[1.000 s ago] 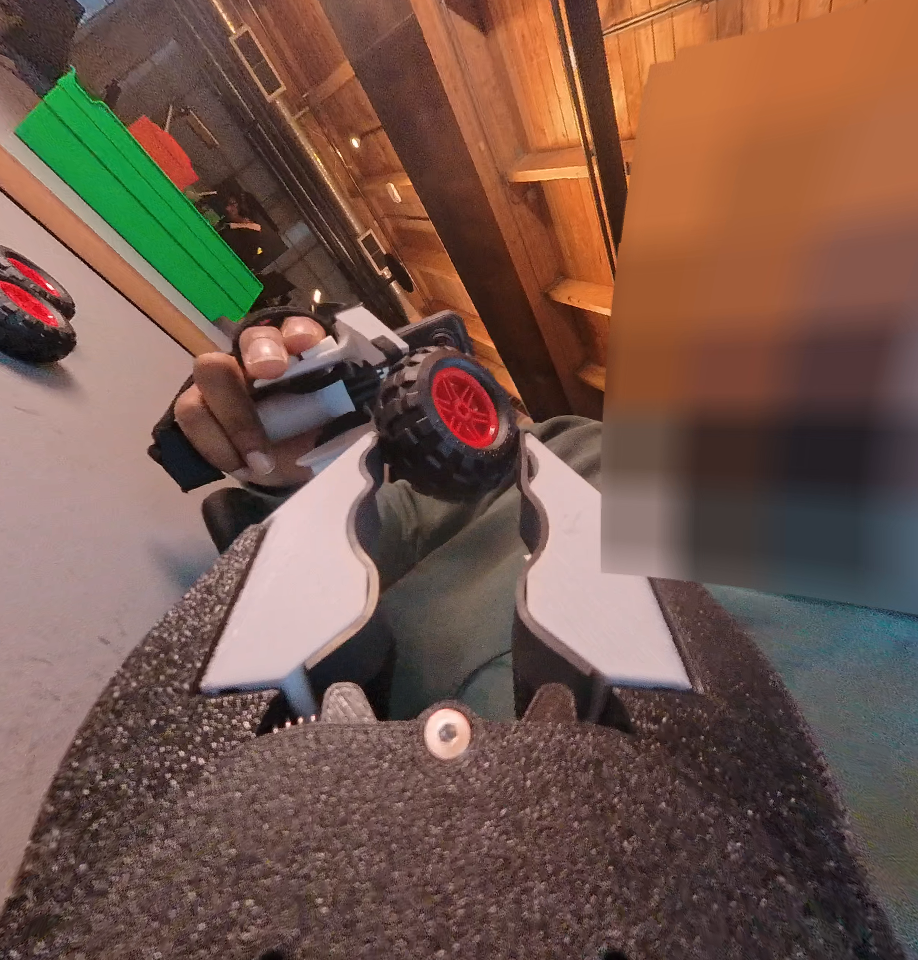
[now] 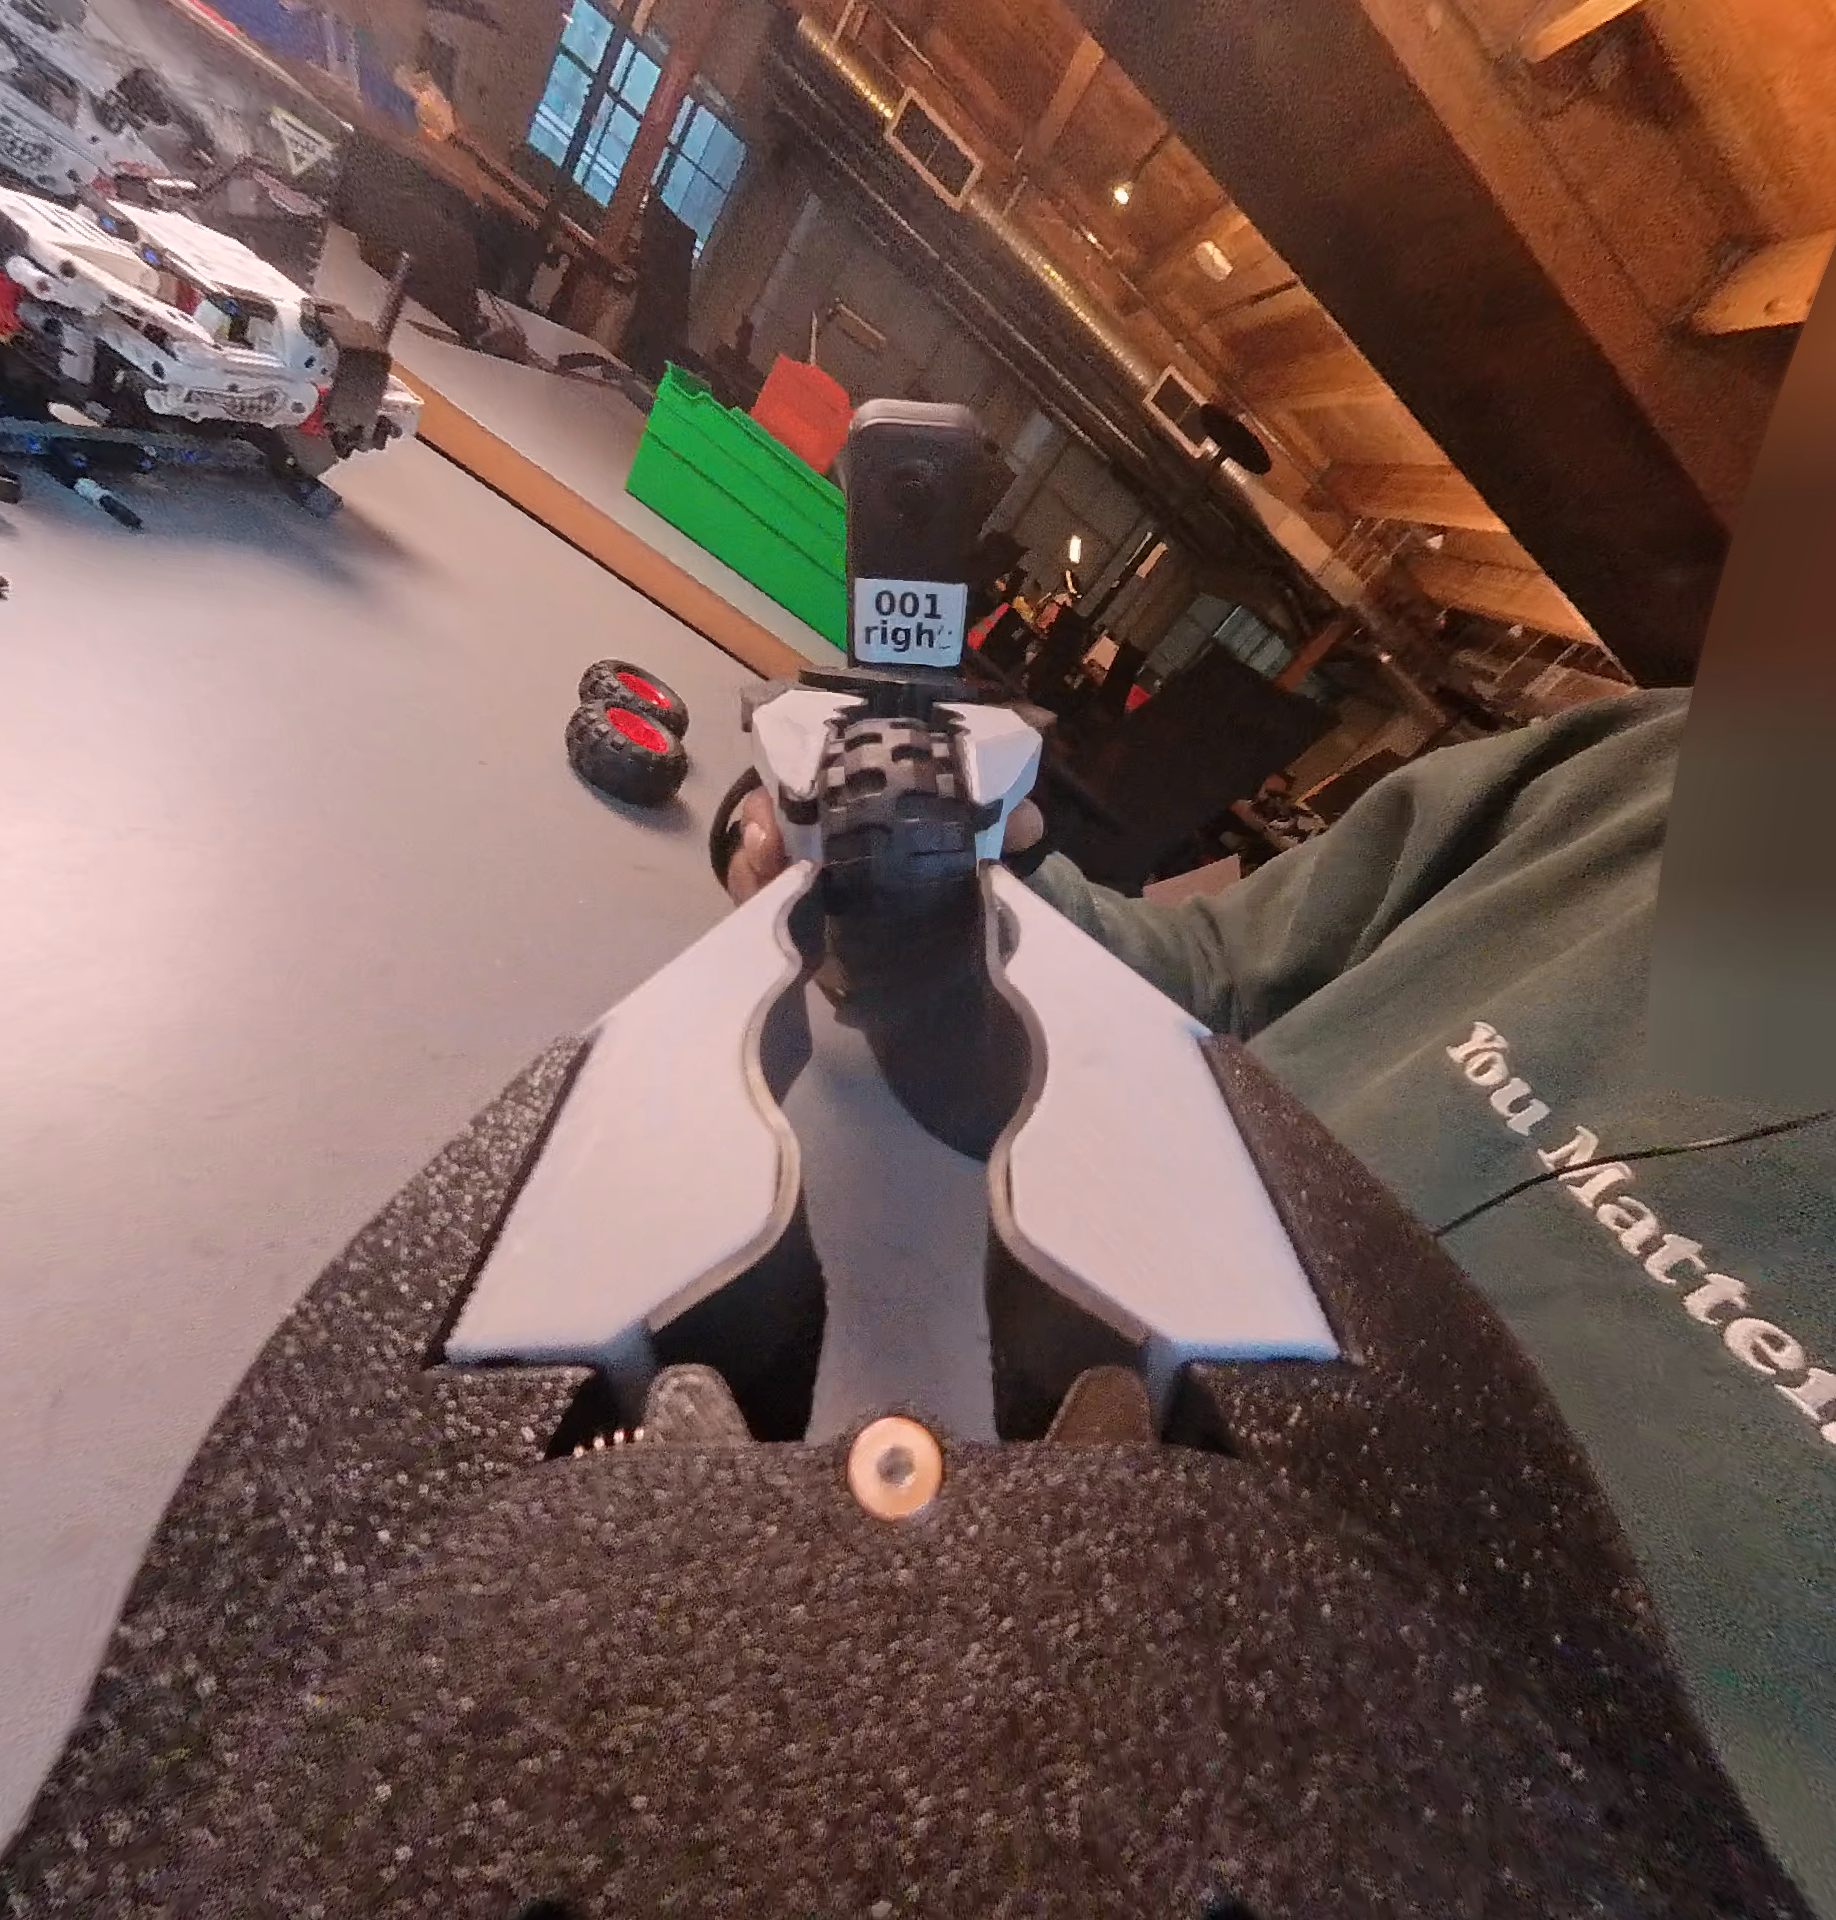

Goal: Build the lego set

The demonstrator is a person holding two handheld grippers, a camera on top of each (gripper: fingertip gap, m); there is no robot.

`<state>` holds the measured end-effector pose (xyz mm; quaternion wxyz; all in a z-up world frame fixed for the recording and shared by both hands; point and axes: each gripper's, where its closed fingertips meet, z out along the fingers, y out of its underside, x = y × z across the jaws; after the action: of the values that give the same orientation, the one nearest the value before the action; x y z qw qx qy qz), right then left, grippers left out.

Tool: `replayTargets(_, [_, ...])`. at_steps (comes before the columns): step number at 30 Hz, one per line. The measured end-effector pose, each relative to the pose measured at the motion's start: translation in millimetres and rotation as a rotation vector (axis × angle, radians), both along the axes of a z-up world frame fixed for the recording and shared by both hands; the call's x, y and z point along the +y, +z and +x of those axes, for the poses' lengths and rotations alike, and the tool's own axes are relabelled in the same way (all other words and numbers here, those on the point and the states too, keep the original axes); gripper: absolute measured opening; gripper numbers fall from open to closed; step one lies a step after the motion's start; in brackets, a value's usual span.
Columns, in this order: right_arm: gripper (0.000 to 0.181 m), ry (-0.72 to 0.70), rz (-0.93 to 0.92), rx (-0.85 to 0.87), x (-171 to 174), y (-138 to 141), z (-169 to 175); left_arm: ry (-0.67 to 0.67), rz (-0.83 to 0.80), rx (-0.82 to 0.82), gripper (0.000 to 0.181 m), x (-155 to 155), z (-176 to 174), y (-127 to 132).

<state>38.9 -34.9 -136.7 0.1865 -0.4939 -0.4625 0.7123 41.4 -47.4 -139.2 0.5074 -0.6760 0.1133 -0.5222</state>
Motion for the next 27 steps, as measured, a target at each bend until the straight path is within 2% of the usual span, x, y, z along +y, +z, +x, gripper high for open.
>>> replayTargets(6, [0.030, 0.078, -0.021, 0.030, -12.4, 6.6, 5.1, -0.062, 0.024, -0.047, 0.024, -8.0, 4.3, 8.4])
replayTargets(9, [0.032, 0.100, 0.076, 0.014, -24.0, 0.9, 5.8, -0.096, 0.037, -0.045, 0.023, -11.2, 9.2, 6.7])
replayTargets(12, [0.030, 0.057, 0.150, 0.078, -25.8, 9.7, 7.6, -0.133, 0.035, -0.092, 0.023, -13.8, 10.6, 11.8])
replayTargets(19, [0.025, 0.090, -0.016, 0.115, -28.5, 19.0, 7.5, -0.191, -0.051, -0.312, 0.023, -13.5, 8.7, 18.3])
replayTargets(27, [0.021, 0.200, -0.106, 0.192, -41.9, 31.2, 19.4, -0.342, -0.117, -0.502, 0.023, -22.5, 17.4, 28.4])
